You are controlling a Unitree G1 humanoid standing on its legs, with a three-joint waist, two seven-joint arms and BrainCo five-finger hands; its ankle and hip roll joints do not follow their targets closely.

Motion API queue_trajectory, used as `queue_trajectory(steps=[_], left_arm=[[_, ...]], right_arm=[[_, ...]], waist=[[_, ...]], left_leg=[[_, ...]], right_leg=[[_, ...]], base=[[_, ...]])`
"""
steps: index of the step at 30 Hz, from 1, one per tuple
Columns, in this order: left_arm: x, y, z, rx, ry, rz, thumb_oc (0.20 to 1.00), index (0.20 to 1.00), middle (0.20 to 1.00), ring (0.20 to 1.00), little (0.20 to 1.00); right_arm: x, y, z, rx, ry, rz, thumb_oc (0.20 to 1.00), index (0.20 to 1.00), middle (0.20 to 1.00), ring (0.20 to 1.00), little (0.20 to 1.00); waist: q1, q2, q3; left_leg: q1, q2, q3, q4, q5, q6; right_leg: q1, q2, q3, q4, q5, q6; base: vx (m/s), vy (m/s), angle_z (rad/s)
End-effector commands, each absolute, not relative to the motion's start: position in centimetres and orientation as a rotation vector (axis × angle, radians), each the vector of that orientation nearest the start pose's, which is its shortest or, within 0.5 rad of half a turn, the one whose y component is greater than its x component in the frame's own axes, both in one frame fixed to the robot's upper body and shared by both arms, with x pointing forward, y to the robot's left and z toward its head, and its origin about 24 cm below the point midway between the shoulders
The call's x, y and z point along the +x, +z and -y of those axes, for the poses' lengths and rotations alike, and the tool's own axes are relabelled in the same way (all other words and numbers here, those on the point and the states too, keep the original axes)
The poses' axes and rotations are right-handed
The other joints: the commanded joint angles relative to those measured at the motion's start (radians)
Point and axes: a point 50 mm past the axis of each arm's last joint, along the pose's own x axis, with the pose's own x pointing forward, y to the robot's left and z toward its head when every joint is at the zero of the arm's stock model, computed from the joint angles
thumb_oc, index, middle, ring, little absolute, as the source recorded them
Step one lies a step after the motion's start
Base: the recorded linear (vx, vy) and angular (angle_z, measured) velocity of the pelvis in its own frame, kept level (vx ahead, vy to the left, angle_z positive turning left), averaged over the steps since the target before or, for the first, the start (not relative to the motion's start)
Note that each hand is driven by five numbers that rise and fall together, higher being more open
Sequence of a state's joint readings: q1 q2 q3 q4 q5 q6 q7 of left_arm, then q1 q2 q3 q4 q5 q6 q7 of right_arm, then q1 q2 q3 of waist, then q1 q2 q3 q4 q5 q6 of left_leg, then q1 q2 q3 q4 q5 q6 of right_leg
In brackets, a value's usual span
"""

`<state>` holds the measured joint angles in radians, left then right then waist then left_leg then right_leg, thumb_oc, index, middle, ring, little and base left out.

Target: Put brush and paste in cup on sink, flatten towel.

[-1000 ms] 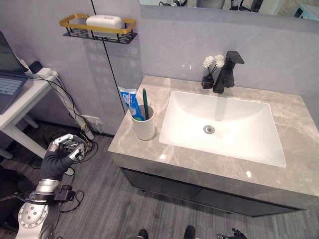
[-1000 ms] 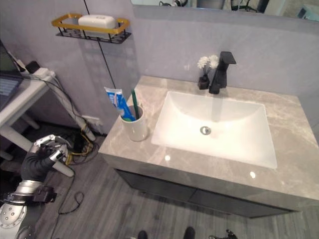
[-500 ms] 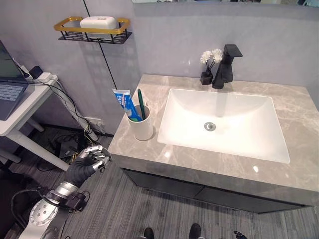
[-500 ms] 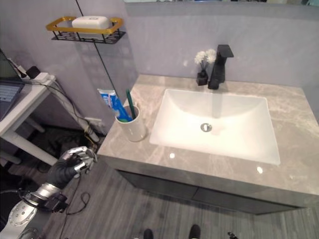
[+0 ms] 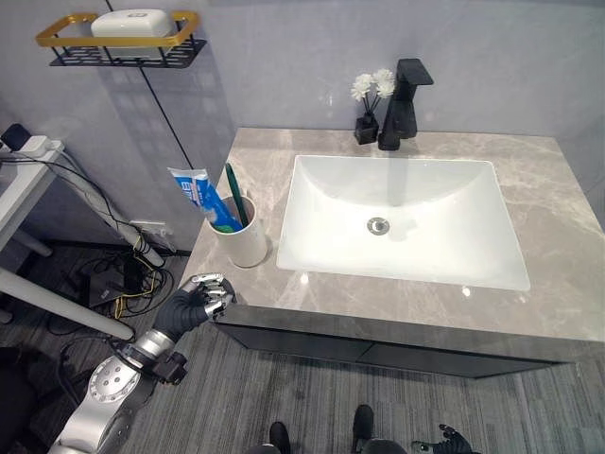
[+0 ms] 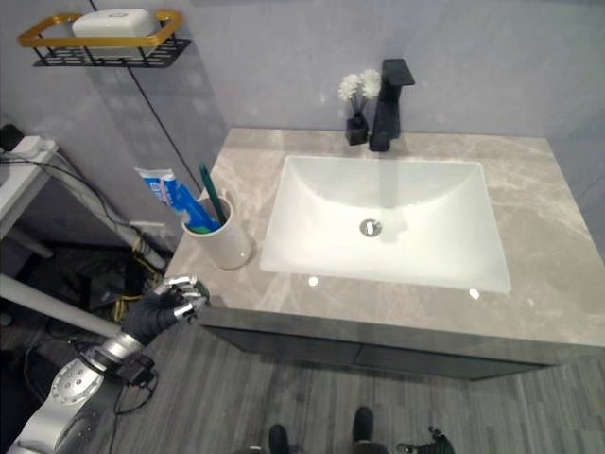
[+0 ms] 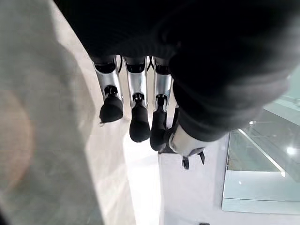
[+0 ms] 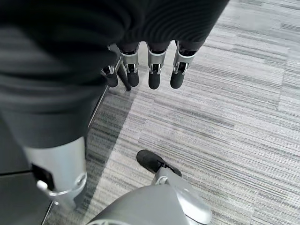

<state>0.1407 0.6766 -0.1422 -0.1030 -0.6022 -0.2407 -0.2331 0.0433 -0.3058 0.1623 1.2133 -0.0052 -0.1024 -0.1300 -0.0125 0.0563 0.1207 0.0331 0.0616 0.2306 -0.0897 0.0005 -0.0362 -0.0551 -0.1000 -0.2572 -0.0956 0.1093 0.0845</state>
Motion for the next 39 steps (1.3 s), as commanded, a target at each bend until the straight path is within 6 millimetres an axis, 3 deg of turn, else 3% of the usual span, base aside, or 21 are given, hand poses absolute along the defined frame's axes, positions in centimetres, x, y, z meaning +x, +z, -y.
queue_trajectory(steps=[1, 11, 18, 32, 39], left_arm=[[23.6, 10.2, -21.6, 0.113, -0.367, 0.254, 0.200, 0.200, 0.200, 0.200, 0.200], [25.6, 10.1, -23.4, 0.160, -0.193, 0.272, 0.200, 0.200, 0.200, 0.200, 0.200], [26.8, 10.5, -23.6, 0.184, -0.163, 0.279, 0.200, 0.200, 0.200, 0.200, 0.200], [28.8, 11.1, -21.6, 0.203, -0.231, 0.297, 0.200, 0.200, 0.200, 0.200, 0.200], [28.6, 11.0, -20.7, 0.216, -0.284, 0.300, 0.200, 0.200, 0.200, 0.200, 0.200]], right_arm=[[10.6, -14.7, 26.2, -0.475, -0.136, -1.087, 1.000, 1.000, 1.000, 1.000, 1.000], [10.7, -14.6, 26.5, -0.476, -0.154, -1.080, 1.000, 1.000, 1.000, 1.000, 1.000], [10.6, -14.5, 26.7, -0.479, -0.159, -1.080, 1.000, 1.000, 1.000, 1.000, 1.000], [11.8, -14.1, 26.7, -0.483, -0.160, -1.036, 1.000, 1.000, 1.000, 1.000, 1.000], [11.2, -14.2, 26.8, -0.484, -0.162, -1.054, 1.000, 1.000, 1.000, 1.000, 1.000]], waist=[[-0.019, -0.012, 0.015], [-0.043, -0.001, 0.029], [-0.055, 0.003, 0.033], [-0.086, 0.018, 0.042], [-0.094, 0.020, 0.042]], left_leg=[[0.030, 0.029, -0.059, 0.002, -0.007, -0.045], [0.024, 0.035, -0.045, 0.002, -0.003, -0.052], [0.020, 0.037, -0.042, 0.002, -0.002, -0.054], [0.025, 0.037, -0.032, 0.002, -0.001, -0.056], [0.025, 0.038, -0.030, 0.002, -0.003, -0.058]], right_leg=[[0.060, 0.001, 0.035, 0.030, -0.062, 0.043], [0.046, 0.007, 0.050, 0.023, -0.057, 0.042], [0.038, 0.009, 0.052, 0.030, -0.060, 0.040], [0.031, 0.014, 0.067, 0.030, -0.059, 0.038], [0.029, 0.016, 0.070, 0.028, -0.059, 0.036]], base=[[0.00, -0.004, -0.03], [0.01, -0.005, -0.07], [0.00, -0.001, -0.01], [0.00, 0.000, -0.03], [0.00, -0.002, -0.04]])
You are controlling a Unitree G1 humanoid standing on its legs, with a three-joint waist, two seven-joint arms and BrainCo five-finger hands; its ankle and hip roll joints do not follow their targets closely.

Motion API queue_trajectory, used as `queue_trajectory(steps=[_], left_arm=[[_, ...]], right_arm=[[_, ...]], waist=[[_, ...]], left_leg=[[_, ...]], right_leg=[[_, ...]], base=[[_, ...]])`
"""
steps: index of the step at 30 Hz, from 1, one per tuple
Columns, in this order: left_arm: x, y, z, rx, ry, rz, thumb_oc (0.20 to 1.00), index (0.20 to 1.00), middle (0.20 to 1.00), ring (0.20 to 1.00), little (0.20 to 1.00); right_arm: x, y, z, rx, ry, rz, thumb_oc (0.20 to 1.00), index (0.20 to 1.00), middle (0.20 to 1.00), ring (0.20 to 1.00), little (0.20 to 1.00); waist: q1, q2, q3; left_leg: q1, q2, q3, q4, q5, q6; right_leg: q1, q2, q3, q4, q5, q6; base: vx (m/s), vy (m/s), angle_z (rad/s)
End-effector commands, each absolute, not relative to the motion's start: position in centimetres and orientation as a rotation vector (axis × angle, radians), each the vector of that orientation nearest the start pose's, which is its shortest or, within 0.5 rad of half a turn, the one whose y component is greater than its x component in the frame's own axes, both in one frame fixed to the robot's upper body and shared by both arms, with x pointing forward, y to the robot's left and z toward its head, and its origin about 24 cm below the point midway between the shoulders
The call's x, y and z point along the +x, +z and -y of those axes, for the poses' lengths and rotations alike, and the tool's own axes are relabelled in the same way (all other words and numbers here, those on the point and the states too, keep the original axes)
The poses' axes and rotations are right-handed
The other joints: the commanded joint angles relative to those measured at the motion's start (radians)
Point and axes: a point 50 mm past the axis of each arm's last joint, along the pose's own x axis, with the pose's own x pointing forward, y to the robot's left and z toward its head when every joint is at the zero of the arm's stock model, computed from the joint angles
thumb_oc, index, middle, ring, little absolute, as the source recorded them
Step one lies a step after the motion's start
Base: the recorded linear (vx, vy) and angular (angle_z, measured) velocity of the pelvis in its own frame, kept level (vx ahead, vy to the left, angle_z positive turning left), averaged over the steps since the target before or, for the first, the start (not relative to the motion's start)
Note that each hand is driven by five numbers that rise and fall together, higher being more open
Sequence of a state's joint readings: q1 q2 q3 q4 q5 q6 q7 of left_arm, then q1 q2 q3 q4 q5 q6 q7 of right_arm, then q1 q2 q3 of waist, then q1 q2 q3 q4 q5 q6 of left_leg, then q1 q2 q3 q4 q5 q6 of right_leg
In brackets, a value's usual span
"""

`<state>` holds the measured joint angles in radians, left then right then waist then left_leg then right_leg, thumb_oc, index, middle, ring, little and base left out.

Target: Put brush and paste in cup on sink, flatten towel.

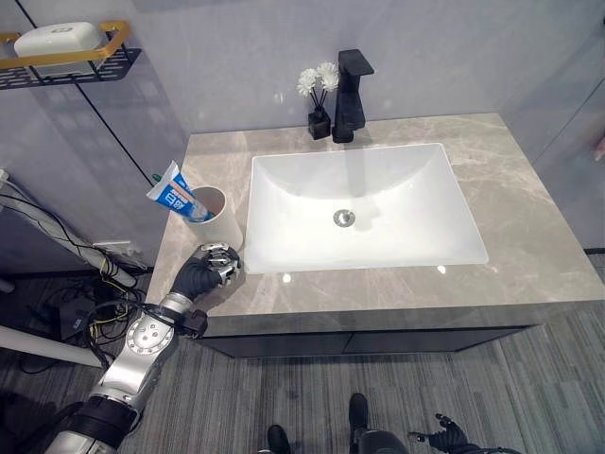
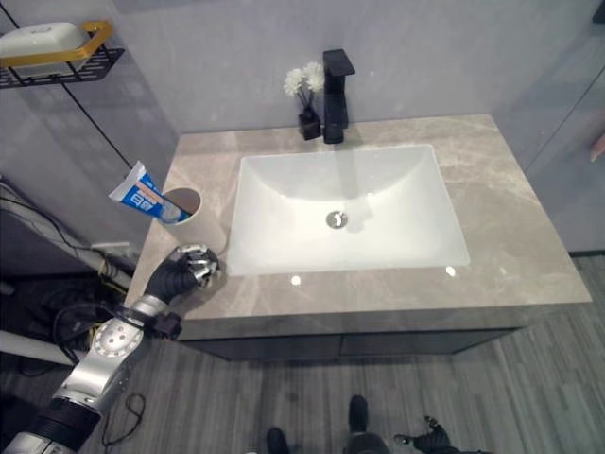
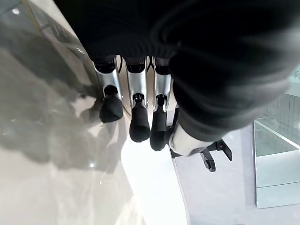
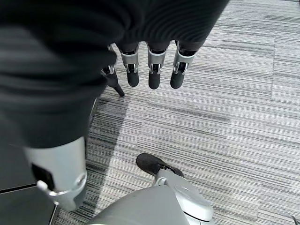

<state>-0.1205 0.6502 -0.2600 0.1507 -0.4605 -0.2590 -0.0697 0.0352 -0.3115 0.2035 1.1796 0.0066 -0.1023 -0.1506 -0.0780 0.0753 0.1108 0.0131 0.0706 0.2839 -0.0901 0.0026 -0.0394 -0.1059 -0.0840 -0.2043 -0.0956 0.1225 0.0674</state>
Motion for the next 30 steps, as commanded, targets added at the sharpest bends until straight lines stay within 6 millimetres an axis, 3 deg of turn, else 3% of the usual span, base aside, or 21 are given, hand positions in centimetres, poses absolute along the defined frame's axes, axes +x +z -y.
queue_trajectory(steps=[1, 17, 30], left_arm=[[28.6, 10.9, -20.8, 0.220, -0.278, 0.296, 0.200, 0.200, 0.200, 0.200, 0.200], [30.6, 11.6, -23.9, 0.308, -0.086, 0.288, 0.200, 0.200, 0.200, 0.200, 0.200], [33.4, 15.7, -27.0, 0.492, 0.083, 0.339, 0.200, 0.200, 0.200, 0.200, 0.200]], right_arm=[[11.1, -14.3, 26.8, -0.486, -0.162, -1.057, 1.000, 1.000, 1.000, 1.000, 1.000], [11.3, -14.2, 26.6, -0.480, -0.158, -1.038, 1.000, 1.000, 1.000, 1.000, 1.000], [13.0, -13.7, 26.1, -0.489, -0.127, -0.969, 1.000, 1.000, 1.000, 1.000, 1.000]], waist=[[-0.029, 0.001, 0.052], [-0.038, -0.004, 0.068], [-0.055, -0.020, 0.090]], left_leg=[[0.045, 0.029, -0.083, 0.003, -0.005, -0.055], [0.024, 0.034, -0.082, 0.003, 0.005, -0.060], [-0.011, 0.040, -0.079, 0.003, 0.012, -0.060]], right_leg=[[0.080, 0.001, 0.018, 0.027, -0.073, 0.052], [0.047, 0.007, 0.018, 0.037, -0.071, 0.051], [-0.009, 0.011, 0.024, 0.062, -0.067, 0.056]], base=[[0.00, 0.000, 0.00], [0.00, 0.000, 0.00], [0.00, 0.000, 0.00]])
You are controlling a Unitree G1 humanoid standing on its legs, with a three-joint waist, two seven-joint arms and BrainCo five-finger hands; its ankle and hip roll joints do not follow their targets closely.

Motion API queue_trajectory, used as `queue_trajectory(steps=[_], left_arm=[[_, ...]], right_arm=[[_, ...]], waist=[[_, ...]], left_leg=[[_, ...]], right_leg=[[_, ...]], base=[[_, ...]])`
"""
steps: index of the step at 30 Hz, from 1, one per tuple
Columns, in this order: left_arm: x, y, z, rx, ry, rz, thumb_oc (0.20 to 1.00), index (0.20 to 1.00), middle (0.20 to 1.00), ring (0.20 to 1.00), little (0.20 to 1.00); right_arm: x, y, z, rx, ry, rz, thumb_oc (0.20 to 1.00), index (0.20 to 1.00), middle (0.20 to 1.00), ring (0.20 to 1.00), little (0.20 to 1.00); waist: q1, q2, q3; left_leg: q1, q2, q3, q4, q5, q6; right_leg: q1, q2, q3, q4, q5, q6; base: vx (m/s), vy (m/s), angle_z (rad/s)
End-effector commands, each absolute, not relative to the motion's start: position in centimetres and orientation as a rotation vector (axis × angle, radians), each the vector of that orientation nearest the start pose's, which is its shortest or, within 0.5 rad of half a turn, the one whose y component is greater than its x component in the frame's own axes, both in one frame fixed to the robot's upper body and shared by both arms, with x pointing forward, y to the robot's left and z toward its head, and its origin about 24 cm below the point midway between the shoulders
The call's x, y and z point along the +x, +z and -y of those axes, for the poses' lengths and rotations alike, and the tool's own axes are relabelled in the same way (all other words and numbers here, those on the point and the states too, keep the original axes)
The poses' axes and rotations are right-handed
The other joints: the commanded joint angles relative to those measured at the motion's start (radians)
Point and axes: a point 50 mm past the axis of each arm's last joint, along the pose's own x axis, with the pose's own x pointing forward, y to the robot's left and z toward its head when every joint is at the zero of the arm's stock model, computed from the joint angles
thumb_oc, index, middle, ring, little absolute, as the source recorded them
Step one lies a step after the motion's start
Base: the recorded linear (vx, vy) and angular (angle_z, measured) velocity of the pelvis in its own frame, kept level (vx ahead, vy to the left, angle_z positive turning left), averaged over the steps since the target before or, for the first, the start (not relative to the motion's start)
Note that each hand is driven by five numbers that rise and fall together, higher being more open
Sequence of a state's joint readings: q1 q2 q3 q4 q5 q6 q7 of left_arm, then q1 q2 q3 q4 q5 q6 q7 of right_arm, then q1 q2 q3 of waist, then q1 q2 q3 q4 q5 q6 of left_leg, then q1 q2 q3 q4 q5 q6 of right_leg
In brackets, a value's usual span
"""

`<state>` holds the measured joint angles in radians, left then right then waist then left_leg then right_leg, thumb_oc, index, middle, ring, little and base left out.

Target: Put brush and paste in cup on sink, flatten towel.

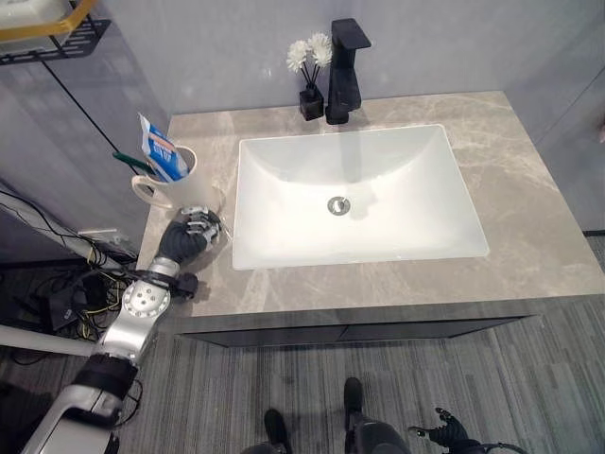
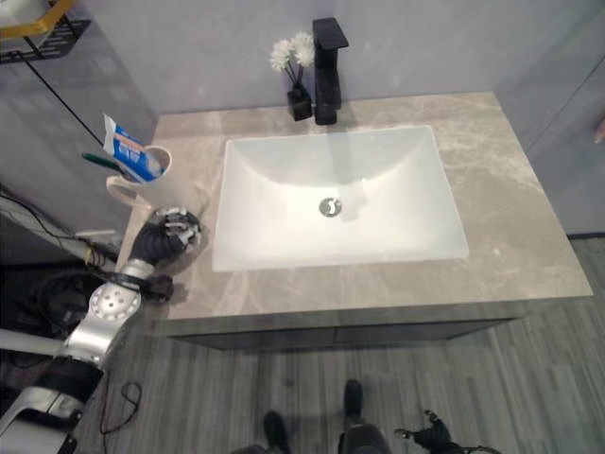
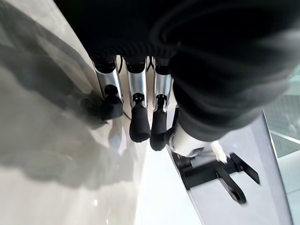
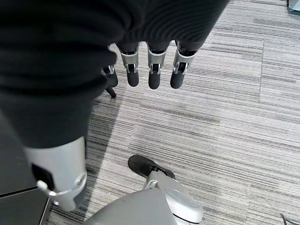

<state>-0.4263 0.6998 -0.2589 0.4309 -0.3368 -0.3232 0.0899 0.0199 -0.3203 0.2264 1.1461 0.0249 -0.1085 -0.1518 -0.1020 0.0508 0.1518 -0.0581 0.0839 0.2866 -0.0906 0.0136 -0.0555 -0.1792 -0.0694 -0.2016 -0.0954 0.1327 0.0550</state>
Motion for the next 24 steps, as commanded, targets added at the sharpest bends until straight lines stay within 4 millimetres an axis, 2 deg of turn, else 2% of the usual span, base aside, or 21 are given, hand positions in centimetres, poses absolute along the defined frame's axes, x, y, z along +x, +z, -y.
queue_trajectory(steps=[1, 3, 5, 11, 13, 15, 17, 23, 24], left_arm=[[33.6, 16.1, -27.3, 0.506, 0.097, 0.341, 0.200, 0.200, 0.200, 0.200, 0.200], [33.8, 16.4, -27.6, 0.518, 0.110, 0.340, 0.200, 0.200, 0.200, 0.200, 0.200], [34.8, 17.9, -28.2, 0.531, 0.162, 0.358, 0.200, 0.200, 0.200, 0.200, 0.200], [35.1, 18.8, -27.5, 0.498, 0.152, 0.398, 0.200, 0.200, 0.200, 0.200, 0.200], [33.9, 18.2, -27.2, 0.436, 0.110, 0.423, 0.200, 0.200, 0.200, 0.200, 0.200], [32.2, 16.5, -28.0, 0.416, 0.103, 0.394, 0.200, 0.200, 0.200, 0.200, 0.200], [31.4, 15.7, -28.9, 0.432, 0.122, 0.368, 0.200, 0.200, 0.200, 0.200, 0.200], [29.9, 15.1, -31.8, 0.437, 0.253, 0.335, 0.200, 0.200, 0.200, 0.200, 0.200], [29.9, 15.1, -31.8, 0.437, 0.253, 0.335, 0.200, 0.200, 0.200, 0.200, 0.200]], right_arm=[[13.2, -13.6, 26.0, -0.489, -0.123, -0.962, 1.000, 1.000, 1.000, 1.000, 1.000], [13.3, -13.6, 26.0, -0.489, -0.120, -0.959, 1.000, 1.000, 1.000, 1.000, 1.000], [13.7, -13.5, 25.7, -0.496, -0.097, -0.942, 1.000, 1.000, 1.000, 1.000, 1.000], [14.0, -13.5, 25.4, -0.493, -0.090, -0.936, 1.000, 1.000, 1.000, 1.000, 1.000], [13.9, -13.6, 25.1, -0.486, -0.090, -0.945, 1.000, 1.000, 1.000, 1.000, 1.000], [13.8, -13.6, 25.3, -0.482, -0.097, -0.941, 1.000, 1.000, 1.000, 1.000, 1.000], [13.7, -13.5, 25.5, -0.478, -0.107, -0.941, 1.000, 1.000, 1.000, 1.000, 1.000], [13.5, -13.4, 26.1, -0.484, -0.123, -0.937, 1.000, 1.000, 1.000, 1.000, 1.000], [13.5, -13.4, 26.1, -0.484, -0.123, -0.937, 1.000, 1.000, 1.000, 1.000, 1.000]], waist=[[-0.032, 0.003, 0.051], [-0.032, 0.000, 0.052], [-0.038, -0.008, 0.054], [-0.037, -0.012, 0.055], [-0.024, -0.013, 0.060], [-0.011, -0.008, 0.061], [-0.005, -0.004, 0.063], [0.006, 0.004, 0.075], [0.005, 0.004, 0.074]], left_leg=[[0.058, 0.028, -0.080, 0.003, 0.002, -0.044], [0.055, 0.028, -0.080, 0.003, 0.002, -0.044], [0.043, 0.029, -0.077, 0.003, 0.006, -0.045], [0.035, 0.030, -0.079, 0.003, 0.007, -0.045], [0.031, 0.029, -0.086, 0.003, 0.007, -0.046], [0.036, 0.028, -0.085, 0.003, 0.005, -0.045], [0.037, 0.026, -0.087, 0.003, 0.005, -0.046], [0.029, 0.024, -0.093, 0.003, 0.011, -0.047], [0.029, 0.024, -0.094, 0.003, 0.011, -0.047]], right_leg=[[0.061, -0.004, 0.023, 0.062, -0.076, 0.070], [0.056, -0.004, 0.027, 0.062, -0.074, 0.071], [0.040, -0.002, 0.034, 0.062, -0.066, 0.073], [0.035, -0.003, 0.034, 0.058, -0.062, 0.075], [0.035, -0.006, 0.031, 0.052, -0.058, 0.075], [0.038, -0.006, 0.035, 0.050, -0.061, 0.072], [0.041, -0.005, 0.034, 0.049, -0.062, 0.071], [0.038, -0.007, 0.029, 0.043, -0.059, 0.069], [0.038, -0.007, 0.028, 0.043, -0.059, 0.069]], base=[[0.00, 0.000, 0.00], [0.00, 0.000, 0.00], [0.00, 0.000, 0.00], [0.00, -0.001, -0.02], [0.00, 0.000, 0.00], [0.00, 0.000, 0.00], [0.01, 0.004, 0.02], [0.00, 0.001, 0.01], [0.00, 0.000, 0.00]])
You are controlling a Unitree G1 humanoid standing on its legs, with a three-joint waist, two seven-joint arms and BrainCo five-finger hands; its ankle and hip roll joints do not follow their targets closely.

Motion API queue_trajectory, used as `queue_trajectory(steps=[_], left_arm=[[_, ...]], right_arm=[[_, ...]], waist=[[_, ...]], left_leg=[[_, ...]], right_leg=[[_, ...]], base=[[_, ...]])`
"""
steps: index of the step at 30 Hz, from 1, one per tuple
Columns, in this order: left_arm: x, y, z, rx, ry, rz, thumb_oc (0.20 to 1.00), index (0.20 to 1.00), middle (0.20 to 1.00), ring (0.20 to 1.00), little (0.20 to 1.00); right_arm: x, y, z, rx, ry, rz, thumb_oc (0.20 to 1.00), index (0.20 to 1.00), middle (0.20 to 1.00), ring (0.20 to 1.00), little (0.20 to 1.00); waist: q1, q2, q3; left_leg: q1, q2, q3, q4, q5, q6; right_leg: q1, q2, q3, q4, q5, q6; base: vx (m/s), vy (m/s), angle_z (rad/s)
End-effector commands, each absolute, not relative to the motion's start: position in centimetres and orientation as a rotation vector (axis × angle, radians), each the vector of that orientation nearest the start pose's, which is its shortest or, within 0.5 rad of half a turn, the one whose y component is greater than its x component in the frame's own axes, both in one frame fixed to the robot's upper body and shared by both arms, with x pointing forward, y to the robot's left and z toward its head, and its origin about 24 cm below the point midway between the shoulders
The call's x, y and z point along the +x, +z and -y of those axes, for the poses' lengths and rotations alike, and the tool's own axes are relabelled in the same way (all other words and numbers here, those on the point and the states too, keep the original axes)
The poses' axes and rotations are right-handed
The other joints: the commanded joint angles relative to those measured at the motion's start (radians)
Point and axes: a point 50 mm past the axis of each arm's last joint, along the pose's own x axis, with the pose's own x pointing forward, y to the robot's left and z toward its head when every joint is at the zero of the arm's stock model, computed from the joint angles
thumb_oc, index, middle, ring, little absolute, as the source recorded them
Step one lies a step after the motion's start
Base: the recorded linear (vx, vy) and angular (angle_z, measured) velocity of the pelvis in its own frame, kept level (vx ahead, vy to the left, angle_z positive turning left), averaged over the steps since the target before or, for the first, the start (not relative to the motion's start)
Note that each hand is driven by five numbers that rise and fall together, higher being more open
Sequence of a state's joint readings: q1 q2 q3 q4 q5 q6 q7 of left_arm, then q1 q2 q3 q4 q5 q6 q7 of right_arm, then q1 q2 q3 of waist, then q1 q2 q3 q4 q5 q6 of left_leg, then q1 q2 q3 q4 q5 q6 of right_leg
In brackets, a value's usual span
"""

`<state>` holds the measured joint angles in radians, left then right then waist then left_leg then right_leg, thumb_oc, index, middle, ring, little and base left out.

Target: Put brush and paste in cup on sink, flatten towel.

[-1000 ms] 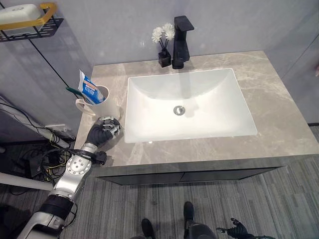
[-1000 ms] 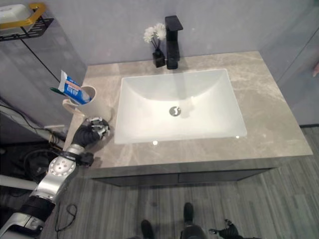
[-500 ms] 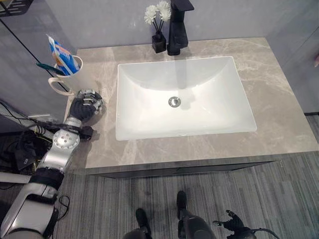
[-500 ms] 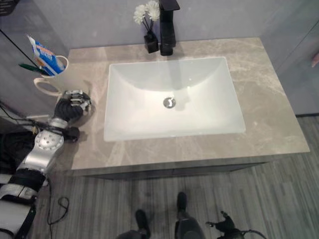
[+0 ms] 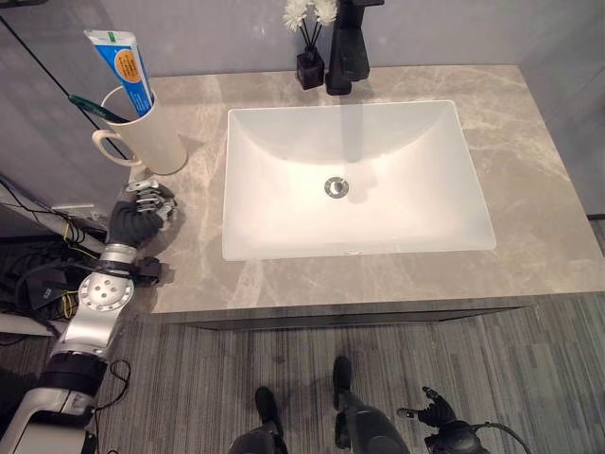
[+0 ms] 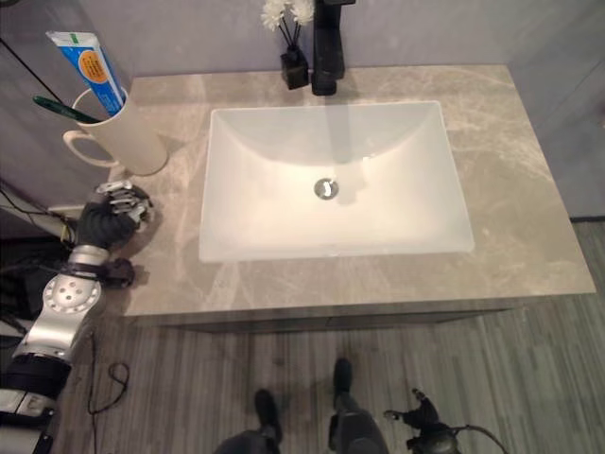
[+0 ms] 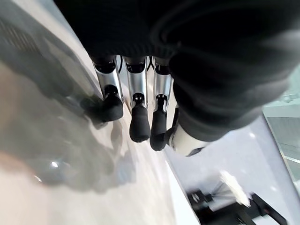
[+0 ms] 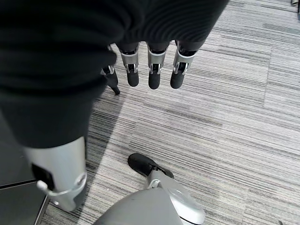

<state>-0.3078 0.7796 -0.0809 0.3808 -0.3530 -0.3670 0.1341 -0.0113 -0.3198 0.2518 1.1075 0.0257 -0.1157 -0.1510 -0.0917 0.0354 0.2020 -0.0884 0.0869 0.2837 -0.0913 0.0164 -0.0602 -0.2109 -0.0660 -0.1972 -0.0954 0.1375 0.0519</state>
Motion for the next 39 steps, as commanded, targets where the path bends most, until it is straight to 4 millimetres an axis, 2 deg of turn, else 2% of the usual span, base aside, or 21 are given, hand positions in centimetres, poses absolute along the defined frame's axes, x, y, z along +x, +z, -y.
queue_trajectory(steps=[1, 6, 9, 13, 14, 24, 35, 39], left_arm=[[29.9, 15.2, -32.2, 0.435, 0.276, 0.334, 0.200, 0.200, 0.200, 0.200, 0.200], [30.4, 16.0, -33.4, 0.427, 0.348, 0.337, 0.200, 0.200, 0.200, 0.200, 0.200], [31.5, 17.6, -34.0, 0.433, 0.387, 0.354, 0.200, 0.200, 0.200, 0.200, 0.200], [32.3, 19.0, -34.0, 0.452, 0.396, 0.374, 0.200, 0.200, 0.200, 0.200, 0.200], [32.8, 20.2, -33.9, 0.460, 0.404, 0.398, 0.200, 0.200, 0.200, 0.200, 0.200], [34.5, 22.8, -33.2, 0.481, 0.418, 0.429, 0.200, 0.200, 0.200, 0.200, 0.200], [35.7, 22.2, -32.3, 0.512, 0.415, 0.375, 0.200, 0.200, 0.200, 0.200, 0.200], [36.1, 20.5, -32.1, 0.547, 0.420, 0.298, 0.200, 0.200, 0.200, 0.200, 0.200]], right_arm=[[13.5, -13.3, 26.1, -0.486, -0.122, -0.935, 1.000, 1.000, 1.000, 1.000, 1.000], [13.8, -13.2, 26.2, -0.496, -0.120, -0.931, 1.000, 1.000, 1.000, 1.000, 1.000], [14.3, -13.0, 26.2, -0.506, -0.107, -0.914, 1.000, 1.000, 1.000, 1.000, 1.000], [14.6, -12.9, 25.9, -0.504, -0.095, -0.902, 1.000, 1.000, 1.000, 1.000, 1.000], [14.9, -12.8, 25.9, -0.505, -0.088, -0.889, 1.000, 1.000, 1.000, 1.000, 1.000], [16.0, -12.3, 25.1, -0.481, -0.076, -0.828, 1.000, 1.000, 1.000, 1.000, 1.000], [15.9, -12.3, 24.8, -0.483, -0.066, -0.815, 1.000, 1.000, 1.000, 1.000, 1.000], [15.6, -12.4, 25.0, -0.500, -0.063, -0.831, 1.000, 1.000, 1.000, 1.000, 1.000]], waist=[[-0.005, 0.019, 0.025], [-0.010, 0.018, 0.031], [-0.021, 0.014, 0.039], [-0.027, 0.009, 0.044], [-0.034, 0.005, 0.048], [-0.053, -0.011, 0.065], [-0.071, -0.008, 0.079], [-0.071, -0.003, 0.077]], left_leg=[[0.057, 0.020, -0.092, 0.004, 0.009, -0.042], [0.044, 0.019, -0.091, 0.004, 0.011, -0.042], [0.030, 0.019, -0.088, 0.004, 0.016, -0.043], [0.018, 0.021, -0.082, 0.004, 0.020, -0.044], [0.010, 0.022, -0.080, 0.004, 0.021, -0.044], [-0.014, 0.032, -0.070, 0.004, 0.026, -0.049], [-0.009, 0.034, -0.069, 0.004, 0.023, -0.046], [-0.004, 0.031, -0.075, 0.004, 0.021, -0.043]], right_leg=[[0.067, -0.010, 0.024, 0.042, -0.062, 0.072], [0.055, -0.011, 0.028, 0.038, -0.054, 0.074], [0.038, -0.011, 0.034, 0.038, -0.046, 0.076], [0.023, -0.010, 0.039, 0.037, -0.038, 0.079], [0.014, -0.009, 0.043, 0.036, -0.032, 0.081], [-0.025, -0.001, 0.056, 0.053, -0.028, 0.087], [-0.045, 0.000, 0.055, 0.100, -0.051, 0.084], [-0.040, -0.003, 0.045, 0.103, -0.055, 0.083]], base=[[0.00, 0.000, 0.00], [0.00, 0.000, 0.00], [0.00, 0.000, 0.00], [-0.01, 0.002, -0.02], [0.00, 0.000, 0.00], [0.01, -0.002, -0.06], [0.00, 0.000, 0.00], [0.00, 0.000, 0.00]])
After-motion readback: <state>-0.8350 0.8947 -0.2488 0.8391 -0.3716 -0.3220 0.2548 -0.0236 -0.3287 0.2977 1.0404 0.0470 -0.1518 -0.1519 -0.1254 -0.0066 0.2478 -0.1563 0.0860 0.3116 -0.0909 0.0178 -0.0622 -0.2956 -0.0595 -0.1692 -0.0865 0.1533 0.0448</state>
